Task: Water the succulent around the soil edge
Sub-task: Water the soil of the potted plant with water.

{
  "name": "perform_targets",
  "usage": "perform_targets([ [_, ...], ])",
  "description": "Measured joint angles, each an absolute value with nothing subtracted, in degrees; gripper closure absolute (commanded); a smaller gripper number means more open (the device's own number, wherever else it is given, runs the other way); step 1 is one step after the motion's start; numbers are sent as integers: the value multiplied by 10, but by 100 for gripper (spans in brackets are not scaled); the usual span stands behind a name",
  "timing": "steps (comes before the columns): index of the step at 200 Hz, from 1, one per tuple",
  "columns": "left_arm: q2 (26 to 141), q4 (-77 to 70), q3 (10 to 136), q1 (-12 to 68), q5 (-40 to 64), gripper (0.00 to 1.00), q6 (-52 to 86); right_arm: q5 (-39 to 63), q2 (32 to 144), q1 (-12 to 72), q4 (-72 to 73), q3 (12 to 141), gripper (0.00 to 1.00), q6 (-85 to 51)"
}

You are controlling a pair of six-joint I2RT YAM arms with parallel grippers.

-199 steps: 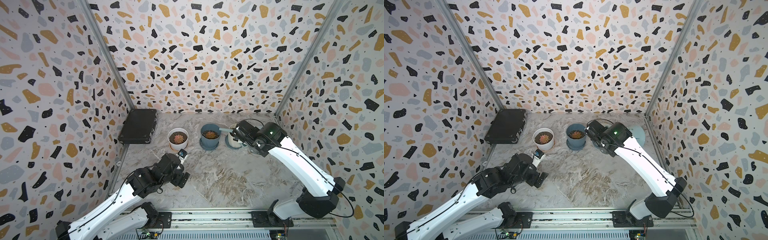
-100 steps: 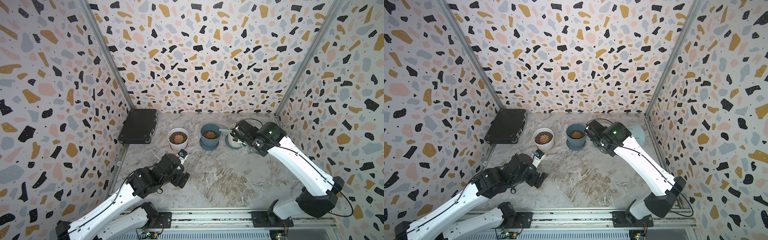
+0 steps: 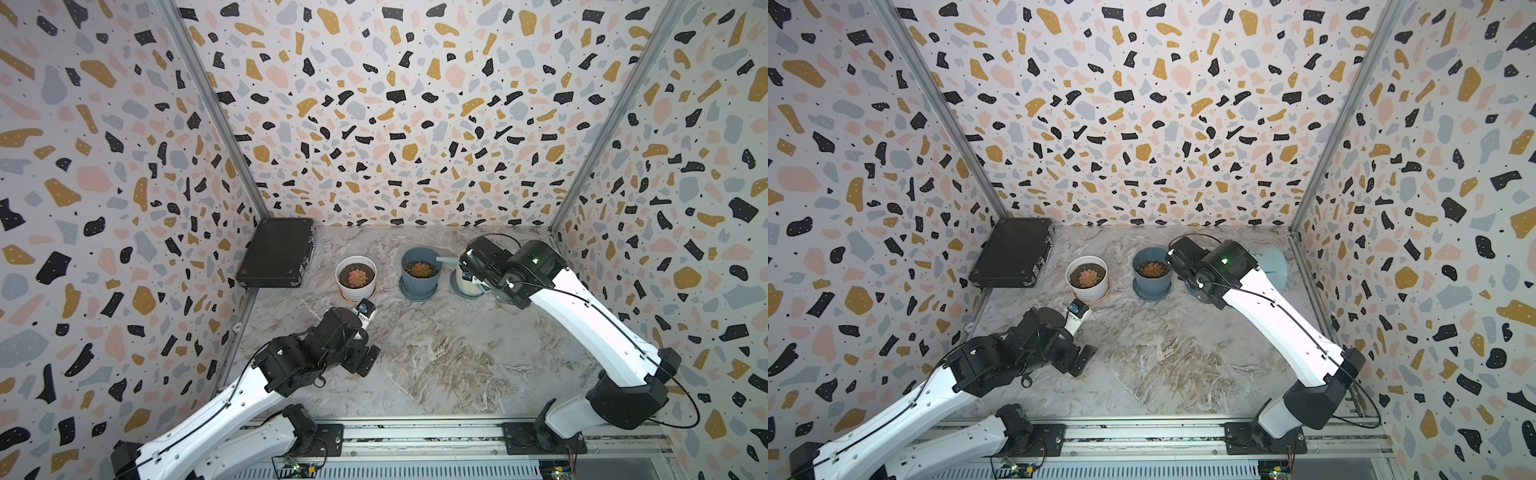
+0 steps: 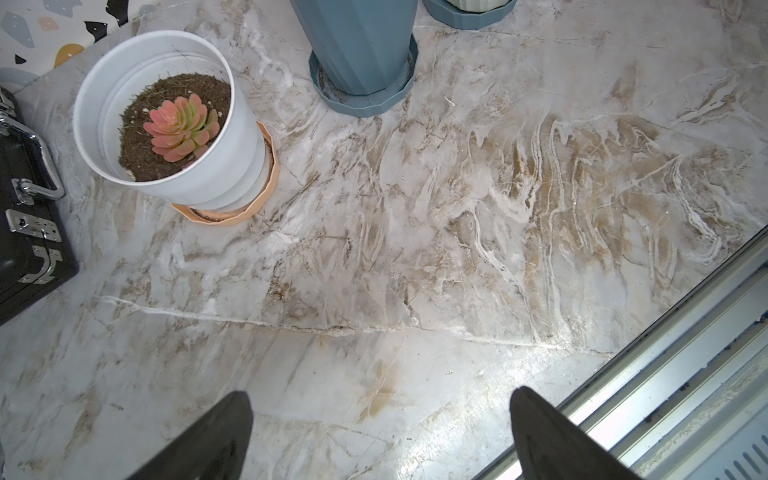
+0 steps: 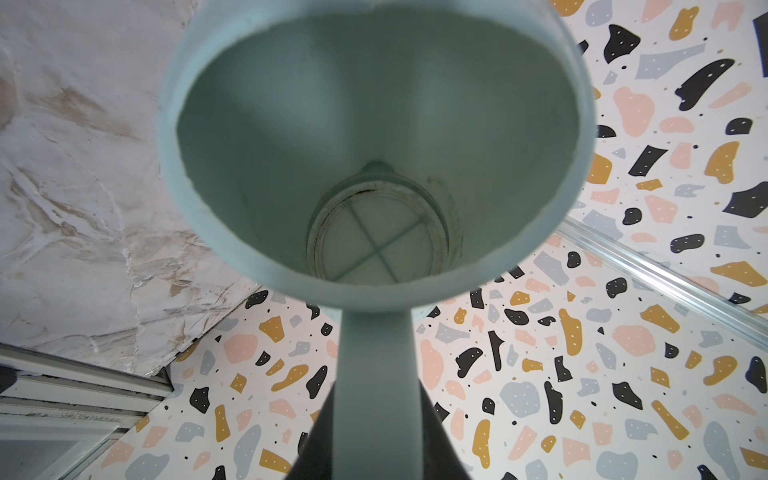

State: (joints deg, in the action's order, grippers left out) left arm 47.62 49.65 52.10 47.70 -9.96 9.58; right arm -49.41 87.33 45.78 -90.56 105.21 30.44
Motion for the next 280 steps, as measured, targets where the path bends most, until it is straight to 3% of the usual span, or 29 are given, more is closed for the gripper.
perform_targets([
  [280, 475, 496, 521, 484, -100, 1, 96, -507, 945, 458, -889, 1122, 100, 361],
])
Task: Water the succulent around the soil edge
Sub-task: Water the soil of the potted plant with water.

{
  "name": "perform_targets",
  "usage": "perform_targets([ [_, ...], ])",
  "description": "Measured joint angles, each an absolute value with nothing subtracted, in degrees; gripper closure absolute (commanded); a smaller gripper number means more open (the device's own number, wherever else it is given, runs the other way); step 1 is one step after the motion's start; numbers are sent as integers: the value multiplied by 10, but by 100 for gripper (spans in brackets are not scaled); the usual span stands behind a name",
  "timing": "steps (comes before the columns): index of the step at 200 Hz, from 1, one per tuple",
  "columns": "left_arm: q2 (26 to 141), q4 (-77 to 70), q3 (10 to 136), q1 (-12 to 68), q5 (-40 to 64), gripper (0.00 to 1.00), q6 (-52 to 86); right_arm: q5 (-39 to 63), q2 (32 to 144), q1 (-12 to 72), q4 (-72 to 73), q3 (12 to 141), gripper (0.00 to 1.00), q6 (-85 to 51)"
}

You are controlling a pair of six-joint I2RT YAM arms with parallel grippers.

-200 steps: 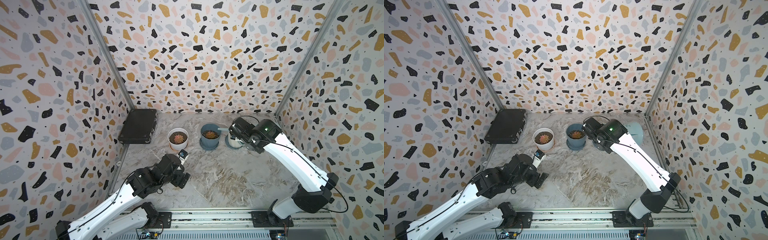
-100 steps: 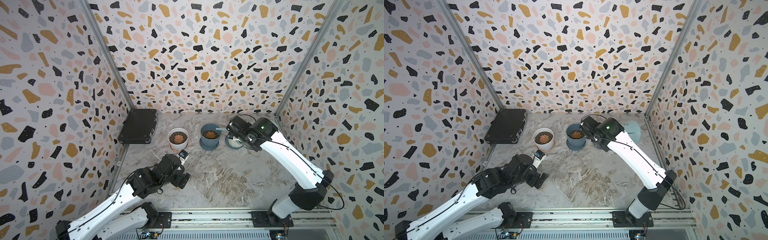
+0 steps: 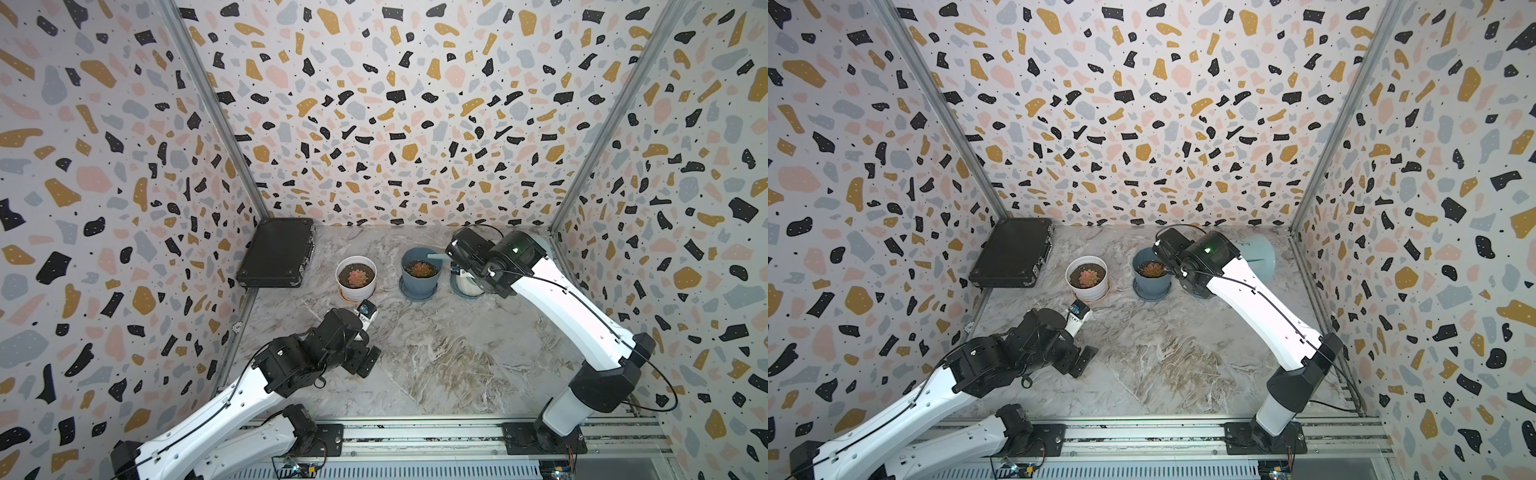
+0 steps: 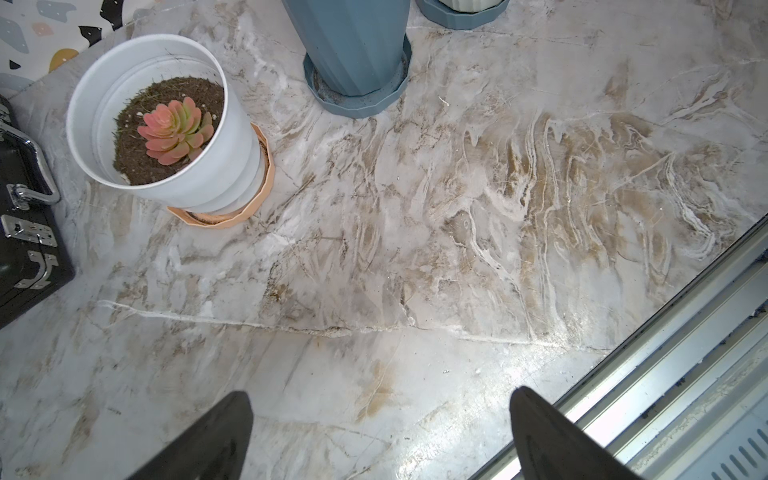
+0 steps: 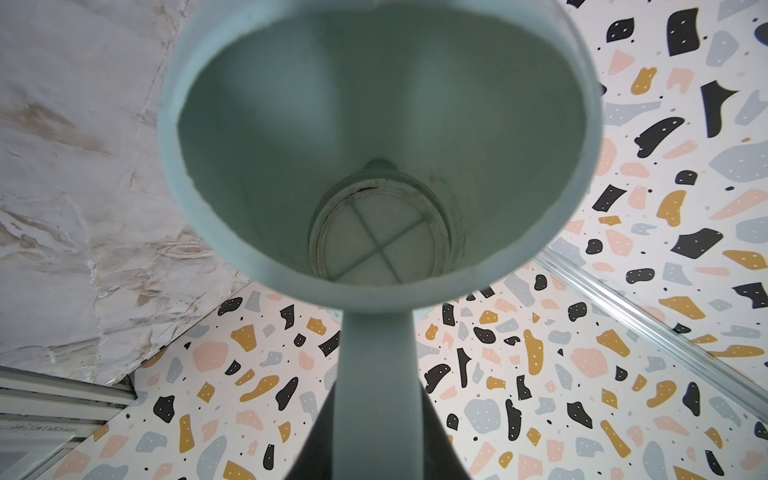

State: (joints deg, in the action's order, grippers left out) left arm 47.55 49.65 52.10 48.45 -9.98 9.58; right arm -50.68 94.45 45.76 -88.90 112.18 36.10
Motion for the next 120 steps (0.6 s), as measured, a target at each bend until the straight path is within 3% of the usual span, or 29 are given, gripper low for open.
perform_targets([
  [120, 475, 496, 521, 486, -100, 0, 96, -510, 963, 450, -859, 1149, 100, 391],
])
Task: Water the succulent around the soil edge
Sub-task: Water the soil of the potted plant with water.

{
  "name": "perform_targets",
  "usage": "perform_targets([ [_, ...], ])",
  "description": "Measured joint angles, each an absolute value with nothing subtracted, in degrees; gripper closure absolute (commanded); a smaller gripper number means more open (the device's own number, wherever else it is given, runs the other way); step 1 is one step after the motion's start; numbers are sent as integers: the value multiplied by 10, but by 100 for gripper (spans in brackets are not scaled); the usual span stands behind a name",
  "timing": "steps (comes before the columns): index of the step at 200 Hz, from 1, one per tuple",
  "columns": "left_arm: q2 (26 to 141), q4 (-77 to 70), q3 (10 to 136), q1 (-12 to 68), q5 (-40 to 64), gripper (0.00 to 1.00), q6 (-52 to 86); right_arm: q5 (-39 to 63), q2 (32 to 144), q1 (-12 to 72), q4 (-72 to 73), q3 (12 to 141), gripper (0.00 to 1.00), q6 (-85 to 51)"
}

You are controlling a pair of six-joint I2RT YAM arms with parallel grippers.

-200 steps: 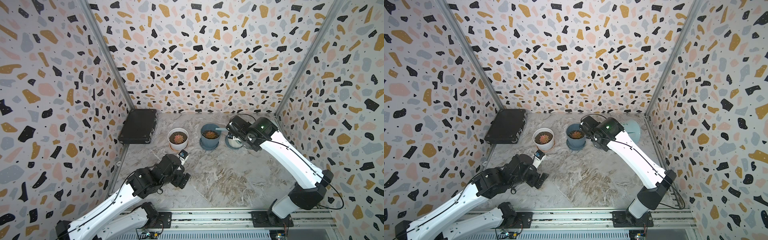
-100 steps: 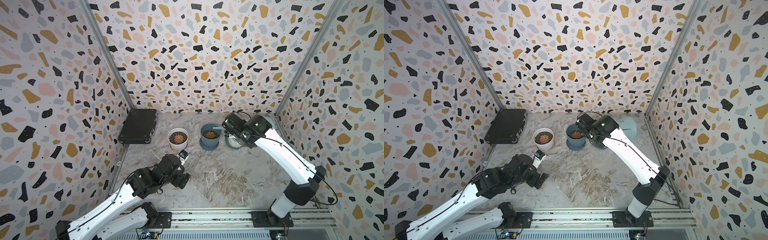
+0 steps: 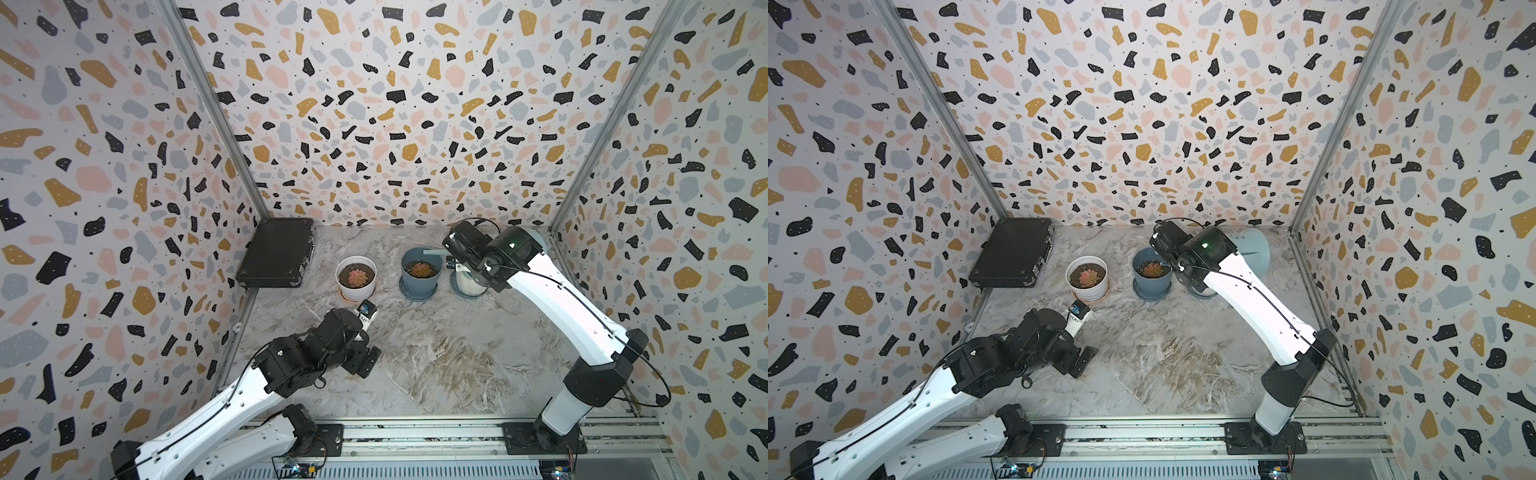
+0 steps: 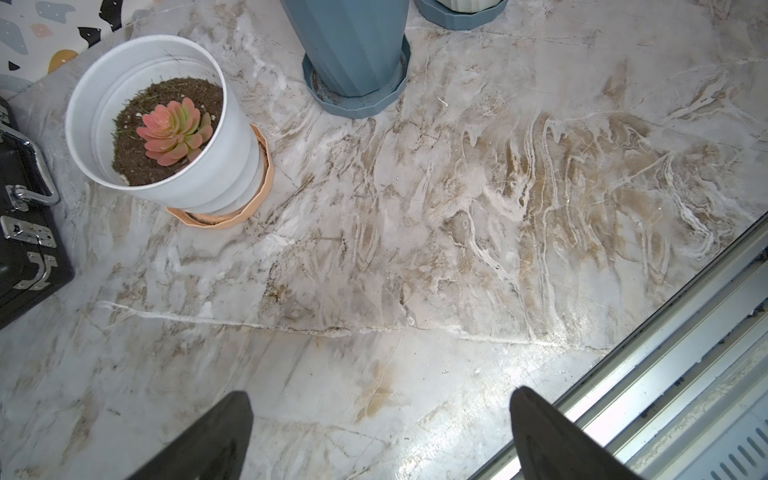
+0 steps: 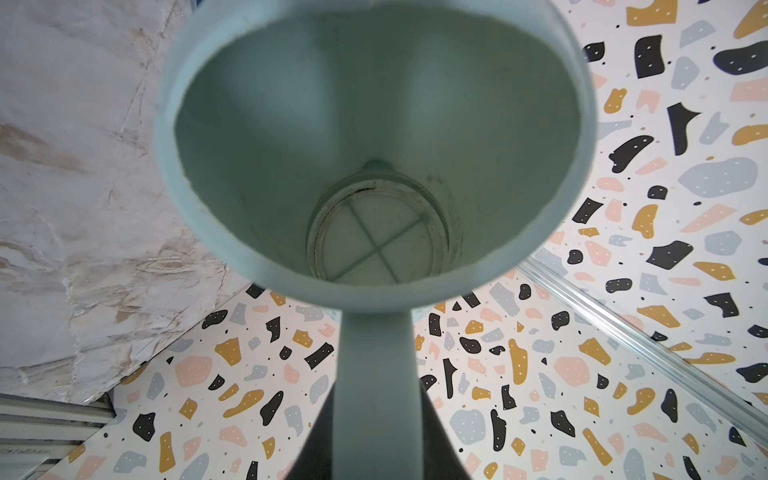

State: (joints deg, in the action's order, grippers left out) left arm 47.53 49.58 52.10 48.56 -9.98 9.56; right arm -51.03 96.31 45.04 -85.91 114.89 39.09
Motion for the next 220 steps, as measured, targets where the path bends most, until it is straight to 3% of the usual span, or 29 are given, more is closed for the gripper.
perform_targets([
  [220, 475, 492, 521, 486, -100, 1, 96, -506, 985, 450, -836, 1177, 100, 406],
])
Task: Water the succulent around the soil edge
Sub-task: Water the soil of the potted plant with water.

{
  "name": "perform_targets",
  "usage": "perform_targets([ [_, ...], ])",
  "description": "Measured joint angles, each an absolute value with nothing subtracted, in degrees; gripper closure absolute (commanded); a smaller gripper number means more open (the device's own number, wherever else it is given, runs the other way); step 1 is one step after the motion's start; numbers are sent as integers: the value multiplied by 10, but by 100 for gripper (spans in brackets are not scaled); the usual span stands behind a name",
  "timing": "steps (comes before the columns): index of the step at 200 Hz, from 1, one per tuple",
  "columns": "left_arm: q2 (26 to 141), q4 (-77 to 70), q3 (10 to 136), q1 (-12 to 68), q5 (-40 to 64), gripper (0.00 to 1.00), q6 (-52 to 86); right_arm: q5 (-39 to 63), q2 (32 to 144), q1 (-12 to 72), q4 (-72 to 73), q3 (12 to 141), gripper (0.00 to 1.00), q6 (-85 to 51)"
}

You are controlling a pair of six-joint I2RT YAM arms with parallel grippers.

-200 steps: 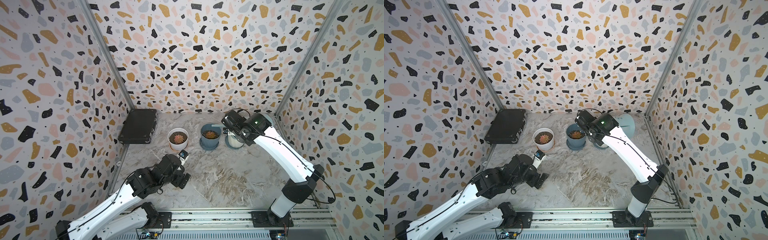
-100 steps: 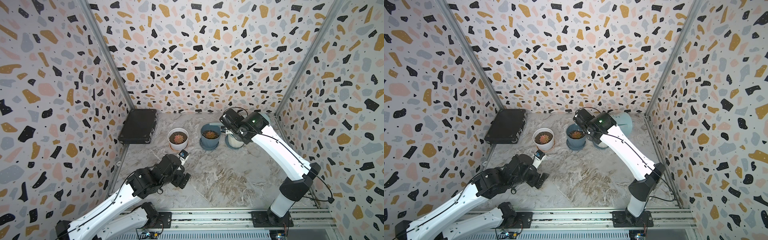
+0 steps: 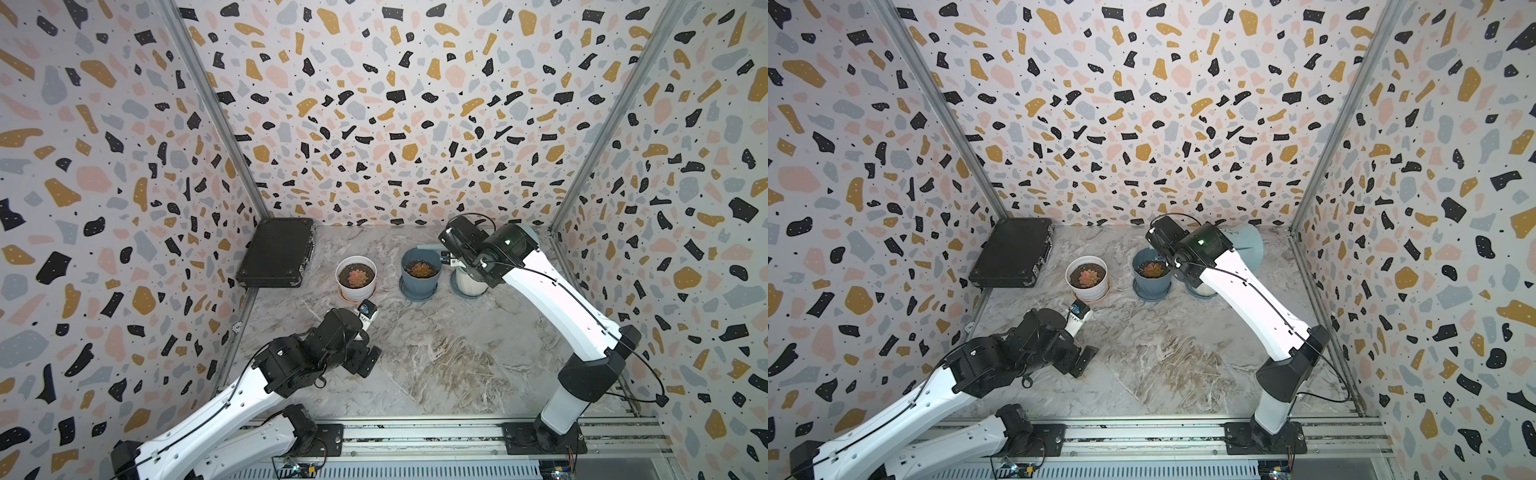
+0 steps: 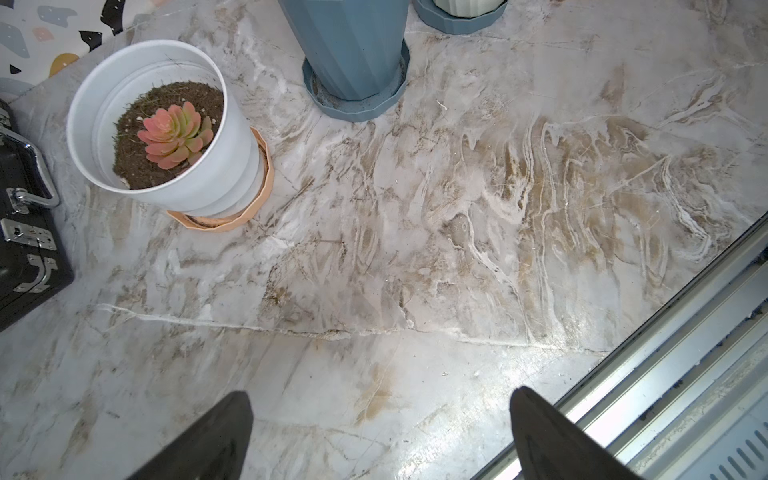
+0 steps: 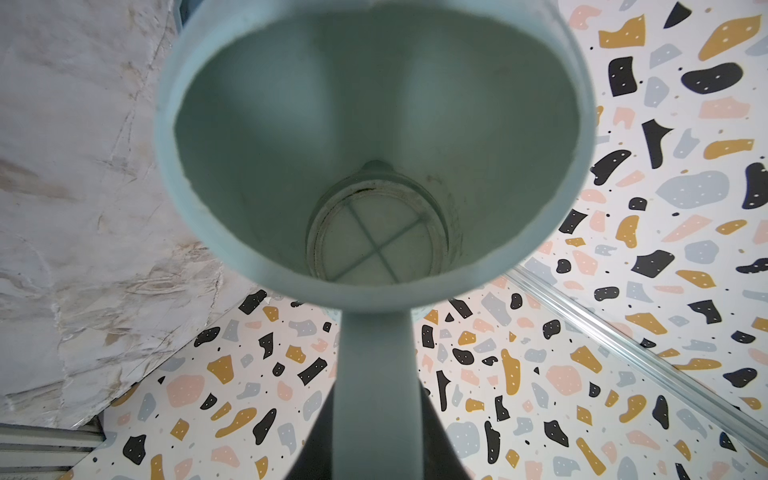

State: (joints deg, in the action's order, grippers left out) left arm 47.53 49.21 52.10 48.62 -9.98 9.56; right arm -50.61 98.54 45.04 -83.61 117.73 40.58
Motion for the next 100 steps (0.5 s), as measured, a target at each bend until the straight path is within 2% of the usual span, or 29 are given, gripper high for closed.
perform_targets([
  [100, 475, 492, 521, 489, -100, 1, 96, -506, 986, 455, -835, 1179, 100, 408],
])
